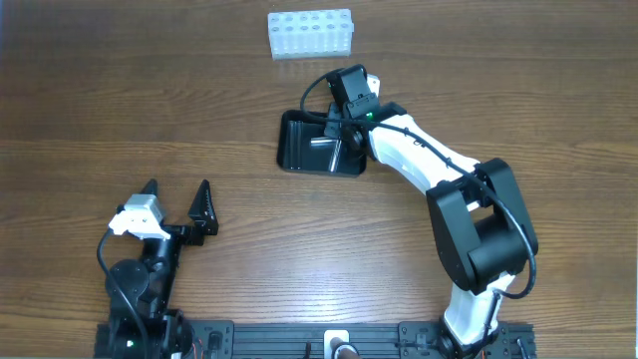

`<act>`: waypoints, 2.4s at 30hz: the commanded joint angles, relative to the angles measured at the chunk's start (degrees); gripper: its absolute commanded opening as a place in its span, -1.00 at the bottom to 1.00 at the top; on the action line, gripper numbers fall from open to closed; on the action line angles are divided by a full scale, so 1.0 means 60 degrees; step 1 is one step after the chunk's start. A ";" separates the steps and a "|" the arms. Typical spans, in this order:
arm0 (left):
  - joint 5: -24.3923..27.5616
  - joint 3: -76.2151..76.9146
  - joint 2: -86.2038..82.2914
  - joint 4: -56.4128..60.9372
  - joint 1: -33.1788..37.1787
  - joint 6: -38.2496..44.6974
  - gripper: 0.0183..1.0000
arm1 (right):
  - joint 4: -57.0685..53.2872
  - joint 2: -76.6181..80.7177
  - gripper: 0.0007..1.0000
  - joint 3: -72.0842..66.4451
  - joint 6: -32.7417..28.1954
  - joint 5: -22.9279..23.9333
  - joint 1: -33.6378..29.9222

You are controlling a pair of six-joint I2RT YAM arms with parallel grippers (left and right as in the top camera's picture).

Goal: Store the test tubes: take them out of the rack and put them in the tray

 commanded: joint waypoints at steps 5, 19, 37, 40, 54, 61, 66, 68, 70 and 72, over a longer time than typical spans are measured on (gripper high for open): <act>0.0120 -0.0040 -0.0047 -0.0029 0.0040 -0.0069 1.00 | 0.0117 0.0127 -0.33 -0.0058 -0.0102 0.0291 0.0062; 0.0120 -0.0040 -0.0047 -0.0029 0.0040 -0.0069 1.00 | 0.1140 -0.0678 0.72 -0.0051 -0.0109 0.0051 0.0098; 0.0120 -0.0040 -0.0047 -0.0029 0.0040 -0.0069 1.00 | 0.4138 -0.4914 0.98 -0.0299 -0.3038 0.0135 -0.0007; 0.0120 -0.0040 -0.0047 -0.0029 0.0040 -0.0069 1.00 | 0.5053 -0.5788 0.98 -0.1089 -0.3453 0.0033 -0.0342; 0.0120 -0.0040 -0.0047 -0.0029 0.0040 -0.0069 1.00 | 0.8145 -1.0987 0.98 -0.7045 -0.3723 -0.1173 -0.3391; 0.0120 -0.0040 -0.0047 -0.0029 0.0040 -0.0069 1.00 | 0.8863 -1.3584 0.98 -0.9694 -0.4870 -0.1184 -0.3585; 0.0120 -0.0040 -0.0047 -0.0029 0.0040 -0.0069 1.00 | 0.9041 -1.5161 0.98 -1.1242 -0.5566 -0.1180 -0.3446; 0.0120 -0.0040 -0.0047 -0.0029 0.0040 -0.0069 1.00 | 0.9038 -1.5792 0.99 -1.1752 -0.5705 -0.1180 -0.3424; 0.0120 -0.0040 -0.0047 -0.0029 0.0040 -0.0069 1.00 | 0.8990 -1.6393 0.98 -1.2182 -0.5719 -0.1177 -0.3421; 0.0120 -0.0040 -0.0047 -0.0029 0.0040 -0.0069 1.00 | 0.8094 -1.7023 0.98 -1.2214 -0.5767 -0.1147 -0.3421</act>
